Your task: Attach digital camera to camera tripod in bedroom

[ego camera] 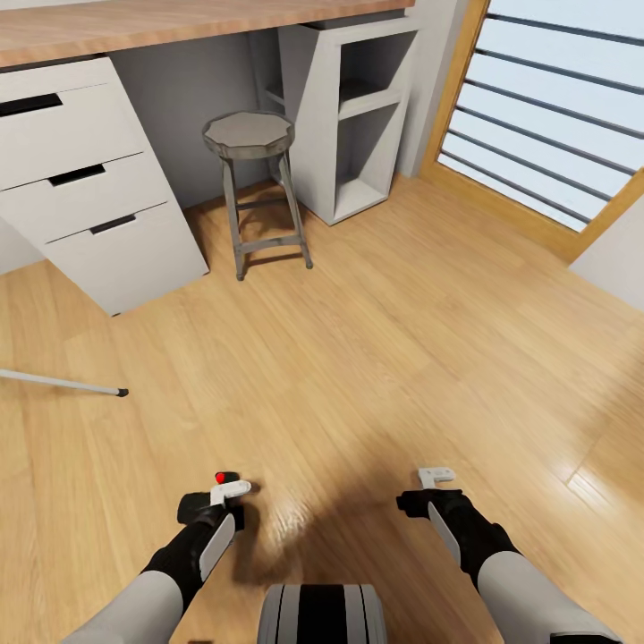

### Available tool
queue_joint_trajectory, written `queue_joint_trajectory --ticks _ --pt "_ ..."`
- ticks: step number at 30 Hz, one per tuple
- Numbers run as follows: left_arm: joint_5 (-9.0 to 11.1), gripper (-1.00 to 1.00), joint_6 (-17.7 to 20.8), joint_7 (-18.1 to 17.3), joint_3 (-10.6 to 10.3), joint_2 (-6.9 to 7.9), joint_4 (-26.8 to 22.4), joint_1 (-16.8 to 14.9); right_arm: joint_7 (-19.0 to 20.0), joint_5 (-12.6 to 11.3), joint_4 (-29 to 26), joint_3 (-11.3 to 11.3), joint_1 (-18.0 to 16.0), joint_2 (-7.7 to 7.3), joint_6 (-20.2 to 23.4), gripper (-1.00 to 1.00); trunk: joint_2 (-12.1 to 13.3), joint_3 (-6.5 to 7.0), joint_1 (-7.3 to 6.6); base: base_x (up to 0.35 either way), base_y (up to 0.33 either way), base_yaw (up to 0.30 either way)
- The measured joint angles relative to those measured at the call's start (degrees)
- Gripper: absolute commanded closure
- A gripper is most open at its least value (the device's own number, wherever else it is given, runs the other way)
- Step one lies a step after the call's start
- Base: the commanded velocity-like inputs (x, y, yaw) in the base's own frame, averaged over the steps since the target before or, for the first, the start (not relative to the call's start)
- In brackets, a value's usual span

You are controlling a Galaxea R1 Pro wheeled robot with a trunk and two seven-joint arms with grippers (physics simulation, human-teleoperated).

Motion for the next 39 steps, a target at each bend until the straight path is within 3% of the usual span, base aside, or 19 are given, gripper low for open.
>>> queue_joint_trajectory --ticks 1,4,5,6,15,20,26,28,35,36,39 --pt "0.7 1.0 7.2 1.2 0.1 -1.13 -6.3 0.0 0.7 -0.3 -1.9 0.0 0.0 -0.13 0.6 -1.0 0.0 0.0 0.0 0.0 0.0 0.0" --pt "-0.2 1.0 10.1 1.7 -0.1 -2.12 -33.1 0.0 0.8 -0.6 -4.9 -0.1 0.0 -0.03 1.2 -1.0 0.0 0.01 -0.01 0.0 0.0 0.0" --pt "-0.2 1.0 10.8 2.3 -0.1 -2.54 -35.0 0.0 0.9 -0.8 -6.8 -0.1 0.0 0.02 1.8 -1.0 0.0 0.01 -0.01 0.0 0.0 0.0" --pt "0.3 1.0 11.2 2.8 -0.1 -2.7 -33.9 0.0 0.9 -0.8 -7.8 -0.2 0.0 0.05 2.2 -1.0 0.0 0.0 0.0 0.0 0.0 0.0" --pt "0.5 1.0 16.8 10.0 -0.9 -4.48 -43.7 0.0 1.7 -1.0 -21.0 0.0 0.0 0.16 11.1 -1.0 0.0 0.0 0.0 0.0 0.0 0.0" --pt "0.5 1.0 20.6 10.8 -1.1 -4.75 -48.6 0.0 3.7 -1.0 -23.9 0.0 0.1 0.02 15.6 -1.0 0.0 0.0 0.0 0.0 0.0 0.0" --pt "1.2 1.0 25.7 11.0 -1.1 -4.97 -53.4 0.0 6.0 -1.0 -24.5 -0.2 0.2 -0.47 17.5 -1.0 0.0 0.0 0.0 0.0 0.0 0.0" --pt "5.4 1.0 30.8 11.0 -1.2 -5.04 -55.4 0.1 7.4 -1.0 -24.5 -0.3 0.2 -0.64 18.0 -1.0 0.0 0.0 0.0 0.0 0.0 0.0" --pt "9.1 1.0 32.1 11.1 -1.2 -5.03 -54.9 0.3 7.7 -1.0 -24.6 -0.3 0.2 -0.65 18.1 -1.0 0.0 0.0 0.0 0.0 0.0 0.0" --pt "11.2 1.0 31.6 11.1 -1.2 -5.07 -53.5 0.1 7.7 -1.0 -24.6 -0.3 0.2 -0.65 18.1 -1.0 0.0 0.0 0.0 0.0 0.0 0.0" --pt "12.1 1.0 30.3 11.2 -1.2 -5.09 -52.4 0.0 7.8 -1.0 -24.6 -0.3 0.2 -0.65 18.1 -1.0 0.0 0.0 0.0 0.0 0.0 0.0"
